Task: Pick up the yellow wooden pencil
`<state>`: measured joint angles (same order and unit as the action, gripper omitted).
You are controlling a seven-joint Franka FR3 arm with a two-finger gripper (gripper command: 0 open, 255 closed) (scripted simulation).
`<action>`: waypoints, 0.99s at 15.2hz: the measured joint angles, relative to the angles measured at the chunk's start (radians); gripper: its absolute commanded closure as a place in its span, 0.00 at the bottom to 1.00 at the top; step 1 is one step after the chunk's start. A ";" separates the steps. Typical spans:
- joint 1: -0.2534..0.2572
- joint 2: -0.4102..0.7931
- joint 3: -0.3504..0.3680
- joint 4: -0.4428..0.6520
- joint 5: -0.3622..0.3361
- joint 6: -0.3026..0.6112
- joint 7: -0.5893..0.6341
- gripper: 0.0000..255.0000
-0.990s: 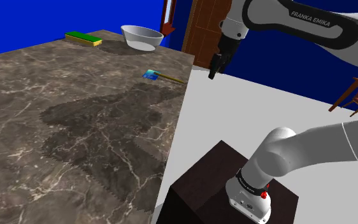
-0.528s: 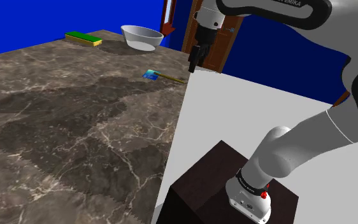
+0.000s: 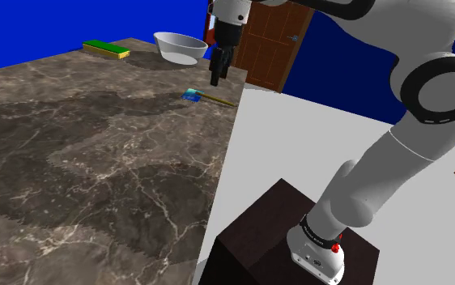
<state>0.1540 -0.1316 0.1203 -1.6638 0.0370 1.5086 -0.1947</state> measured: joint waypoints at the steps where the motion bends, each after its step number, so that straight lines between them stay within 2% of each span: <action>1: 0.010 0.048 0.010 0.060 0.002 -0.016 -0.005 0.00; 4: 0.032 0.145 0.033 0.182 0.008 -0.055 -0.033 0.00; 5: 0.037 0.158 0.037 0.190 0.009 -0.052 -0.035 0.00; 12: 0.039 0.147 0.040 0.095 0.014 0.030 -0.046 0.00; 13: 0.038 0.147 0.039 0.088 0.014 0.036 -0.047 1.00; 15: 0.039 0.146 0.039 0.082 0.014 0.042 -0.047 1.00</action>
<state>0.1925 0.0145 0.1597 -1.5817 0.0511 1.5503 -0.2418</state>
